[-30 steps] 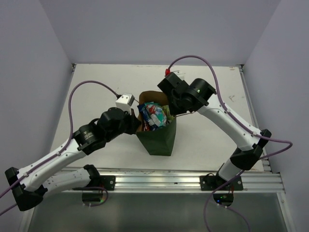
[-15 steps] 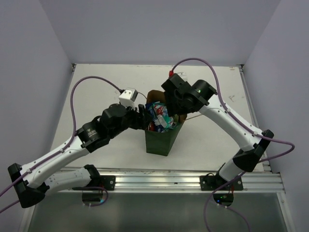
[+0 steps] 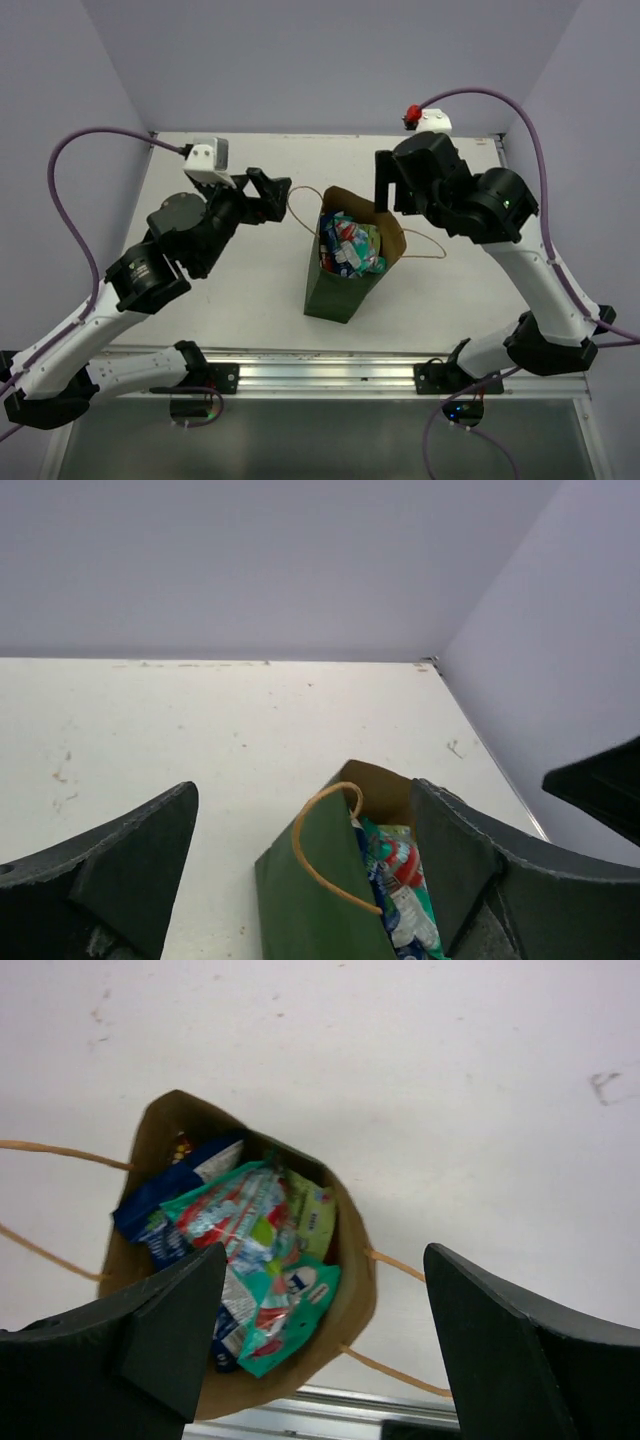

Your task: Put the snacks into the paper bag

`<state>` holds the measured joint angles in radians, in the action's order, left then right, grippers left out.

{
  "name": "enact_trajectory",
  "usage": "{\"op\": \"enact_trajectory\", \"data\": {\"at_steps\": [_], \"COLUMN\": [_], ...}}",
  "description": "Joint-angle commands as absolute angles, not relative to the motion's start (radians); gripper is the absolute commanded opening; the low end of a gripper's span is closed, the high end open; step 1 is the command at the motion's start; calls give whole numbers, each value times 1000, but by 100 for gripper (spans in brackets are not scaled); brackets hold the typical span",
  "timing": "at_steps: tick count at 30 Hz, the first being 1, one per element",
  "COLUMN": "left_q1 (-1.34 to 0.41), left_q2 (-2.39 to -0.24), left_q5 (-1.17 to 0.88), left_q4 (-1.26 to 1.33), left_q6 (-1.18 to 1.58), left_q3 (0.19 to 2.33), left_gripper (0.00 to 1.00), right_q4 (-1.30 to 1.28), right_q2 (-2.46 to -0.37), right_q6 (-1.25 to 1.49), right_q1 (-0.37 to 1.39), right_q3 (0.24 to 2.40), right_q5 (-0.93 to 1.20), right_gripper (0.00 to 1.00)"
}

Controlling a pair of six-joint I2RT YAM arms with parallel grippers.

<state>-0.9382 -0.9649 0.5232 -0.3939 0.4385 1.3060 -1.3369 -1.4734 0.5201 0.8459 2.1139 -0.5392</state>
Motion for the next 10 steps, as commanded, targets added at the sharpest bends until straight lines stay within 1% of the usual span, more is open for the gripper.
{"op": "enact_trajectory", "data": {"at_steps": [1,2,8,10], "left_q1": [-939,-933,-841,-792], "left_q2": [-972,-982,-982,-980], "left_q5": [736,756,672,628], "left_q4": [-446,-440,-430,-437], "left_q6": [316,267,261,267], "left_q3": [1370,1390,1402,1402], "left_gripper": [91,94,95,95], "right_q4": [-1514,-1544,-1563,-1571], "right_q2": [-1399,-1372,-1318,-1313], "right_q6": [563,598,615,618], "right_q1": [845,844,844,842], "right_q3": [2030,1999,1970,1973], "right_q5": [-774,-858,-952,-957], "right_gripper": [85,86,86,88]}}
